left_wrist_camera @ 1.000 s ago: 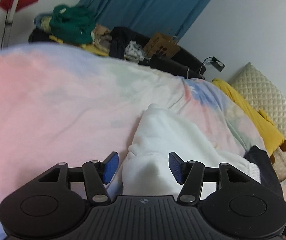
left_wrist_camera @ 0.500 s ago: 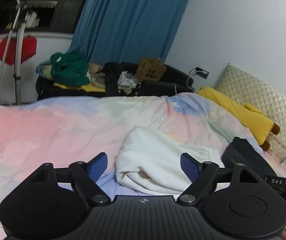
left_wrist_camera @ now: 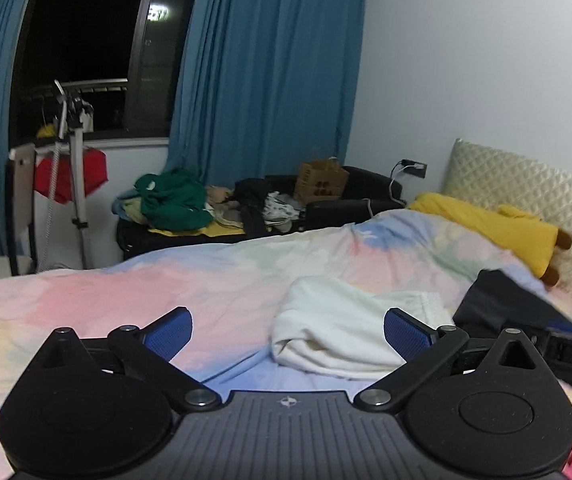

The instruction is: Fold clothes

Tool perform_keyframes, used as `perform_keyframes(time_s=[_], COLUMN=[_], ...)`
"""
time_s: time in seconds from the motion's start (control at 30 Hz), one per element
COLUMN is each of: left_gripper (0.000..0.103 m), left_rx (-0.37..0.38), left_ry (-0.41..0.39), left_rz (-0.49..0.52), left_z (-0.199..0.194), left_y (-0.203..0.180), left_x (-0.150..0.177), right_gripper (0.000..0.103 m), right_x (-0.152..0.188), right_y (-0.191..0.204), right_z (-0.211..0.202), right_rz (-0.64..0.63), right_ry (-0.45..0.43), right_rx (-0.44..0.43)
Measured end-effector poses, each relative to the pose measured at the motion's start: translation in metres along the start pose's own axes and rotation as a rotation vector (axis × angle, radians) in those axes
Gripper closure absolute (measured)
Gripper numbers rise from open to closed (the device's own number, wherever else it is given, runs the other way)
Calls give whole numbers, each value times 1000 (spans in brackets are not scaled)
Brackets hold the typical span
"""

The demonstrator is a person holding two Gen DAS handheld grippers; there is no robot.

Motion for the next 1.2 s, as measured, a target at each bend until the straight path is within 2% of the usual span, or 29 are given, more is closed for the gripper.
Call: perform_keyframes(time_s=[0.17,0.4,0.57,0.83,1.2], left_gripper=[0,0,0,0,0], left_rx=[-12,-27,-29,-33,-27], left_ry=[-5,-12,1,27,45], left_rz=[13,52,77,87,62], left_z=[-18,-22,-13,6,20], left_y=[3,0,-7,-9,0], left_x=[21,44,58,74,79], right_gripper=[21,19,19,19,18], right_x=[11,34,45,60,65], right_y=[21,20,13,4,3], right_z=[-3,12,19,29,30], right_rz=[-66,-60,-41,-21,-44], right_ry=[-33,-48,-63,-35,-25], right_rx=[1,17,46,72,104])
Point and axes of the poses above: each gripper's, at about its wrist camera, not at the fingertips, and z roughly the way its jaws point, y to its left, x to its underside, the point moved 9 cm from there along z, roughly the way its jaws point, and after that the axes turned 13 degrees about -x, right-handed, at the moved point
